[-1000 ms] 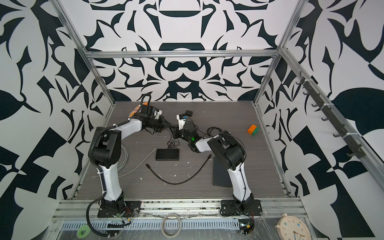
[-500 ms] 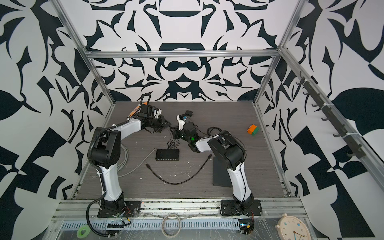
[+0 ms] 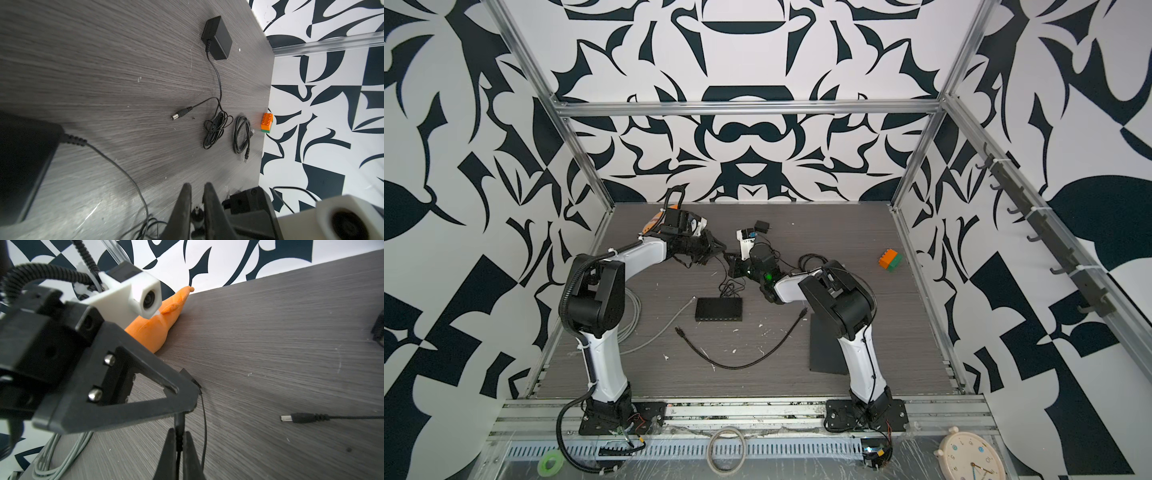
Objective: Insert the plug into the switch port
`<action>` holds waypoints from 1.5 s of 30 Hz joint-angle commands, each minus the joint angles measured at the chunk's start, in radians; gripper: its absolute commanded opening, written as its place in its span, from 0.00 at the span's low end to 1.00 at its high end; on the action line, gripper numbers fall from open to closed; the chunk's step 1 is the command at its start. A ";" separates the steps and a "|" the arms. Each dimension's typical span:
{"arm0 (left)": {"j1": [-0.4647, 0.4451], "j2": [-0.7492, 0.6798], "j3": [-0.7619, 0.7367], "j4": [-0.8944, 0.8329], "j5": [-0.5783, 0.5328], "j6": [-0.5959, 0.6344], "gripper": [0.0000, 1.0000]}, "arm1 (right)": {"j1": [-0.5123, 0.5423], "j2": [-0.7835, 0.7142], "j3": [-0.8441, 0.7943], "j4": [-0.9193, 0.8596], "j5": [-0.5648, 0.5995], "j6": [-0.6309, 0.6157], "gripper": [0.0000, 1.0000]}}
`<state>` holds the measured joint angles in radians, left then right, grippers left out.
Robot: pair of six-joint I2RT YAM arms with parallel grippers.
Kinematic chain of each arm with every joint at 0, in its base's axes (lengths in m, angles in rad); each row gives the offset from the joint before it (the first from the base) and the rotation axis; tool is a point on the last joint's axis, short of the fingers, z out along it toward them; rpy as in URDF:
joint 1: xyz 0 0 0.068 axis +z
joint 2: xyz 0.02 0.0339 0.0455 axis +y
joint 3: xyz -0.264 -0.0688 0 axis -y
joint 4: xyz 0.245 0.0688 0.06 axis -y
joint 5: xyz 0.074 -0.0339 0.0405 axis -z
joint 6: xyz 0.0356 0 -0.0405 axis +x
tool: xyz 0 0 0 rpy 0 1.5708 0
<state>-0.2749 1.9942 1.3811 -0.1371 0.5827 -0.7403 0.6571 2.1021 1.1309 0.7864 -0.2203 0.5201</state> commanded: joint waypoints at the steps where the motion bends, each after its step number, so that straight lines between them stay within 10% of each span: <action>1: 0.004 -0.045 -0.018 0.011 -0.004 -0.009 0.17 | 0.003 -0.022 0.006 0.016 0.002 -0.015 0.03; 16: 0.047 -0.101 -0.014 -0.061 -0.062 0.044 0.44 | -0.043 -0.096 -0.047 -0.043 -0.123 -0.085 0.00; 28: 0.062 -0.325 -0.257 -0.205 -0.146 0.170 0.47 | -0.215 -0.341 -0.047 -0.762 -0.465 -0.616 0.00; 45: -0.028 -0.435 -0.493 -0.187 -0.181 0.147 0.48 | -0.235 -0.343 -0.122 -0.827 -0.564 -1.007 0.00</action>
<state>-0.3069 1.6035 0.8890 -0.2947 0.4370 -0.6090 0.4206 1.7794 1.0058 -0.0494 -0.7361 -0.4095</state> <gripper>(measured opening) 0.475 0.052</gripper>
